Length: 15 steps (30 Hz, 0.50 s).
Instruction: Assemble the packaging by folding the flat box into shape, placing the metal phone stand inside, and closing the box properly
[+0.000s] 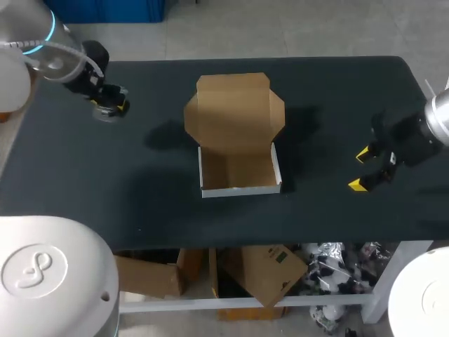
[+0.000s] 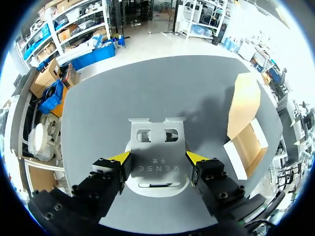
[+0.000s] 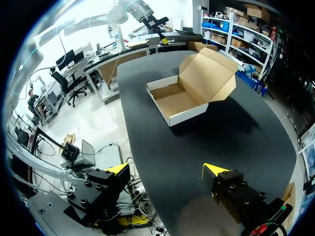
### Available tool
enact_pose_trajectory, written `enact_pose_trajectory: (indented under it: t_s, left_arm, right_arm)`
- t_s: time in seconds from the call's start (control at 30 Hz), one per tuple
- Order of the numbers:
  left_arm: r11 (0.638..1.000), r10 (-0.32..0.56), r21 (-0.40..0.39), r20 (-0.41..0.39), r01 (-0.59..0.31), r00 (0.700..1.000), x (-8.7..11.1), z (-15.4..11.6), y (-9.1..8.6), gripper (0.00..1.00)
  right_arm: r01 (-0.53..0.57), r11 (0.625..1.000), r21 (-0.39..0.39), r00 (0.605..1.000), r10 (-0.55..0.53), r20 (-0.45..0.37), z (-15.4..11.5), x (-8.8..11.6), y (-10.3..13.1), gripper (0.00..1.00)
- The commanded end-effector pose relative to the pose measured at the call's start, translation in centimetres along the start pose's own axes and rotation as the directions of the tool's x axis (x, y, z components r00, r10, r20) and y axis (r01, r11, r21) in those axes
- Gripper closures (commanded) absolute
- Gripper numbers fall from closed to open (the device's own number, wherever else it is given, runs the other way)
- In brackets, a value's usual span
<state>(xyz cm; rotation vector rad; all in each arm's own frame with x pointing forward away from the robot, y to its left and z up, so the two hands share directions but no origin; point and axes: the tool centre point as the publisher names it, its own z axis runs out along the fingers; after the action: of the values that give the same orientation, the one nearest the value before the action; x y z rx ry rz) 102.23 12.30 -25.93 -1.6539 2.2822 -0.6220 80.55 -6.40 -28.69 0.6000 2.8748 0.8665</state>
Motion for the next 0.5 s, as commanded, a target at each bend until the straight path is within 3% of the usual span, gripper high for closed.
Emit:
enact_pose_trajectory:
  t_s: [0.03,0.5]
  left_arm:
    - [1.0,0.002,0.002,0.005,-0.002,1.0,0.3,-0.3,0.2,1.0]
    - [1.0,0.012,-0.01,-0.001,-0.012,1.0,1.8,-0.4,0.4,1.0]
  right_arm:
    - [0.0,1.0,0.016,1.0,0.0,-0.012,0.6,-0.6,0.4,0.0]
    - [-0.002,1.0,0.009,1.0,0.002,-0.015,1.2,-0.9,0.4,0.0]
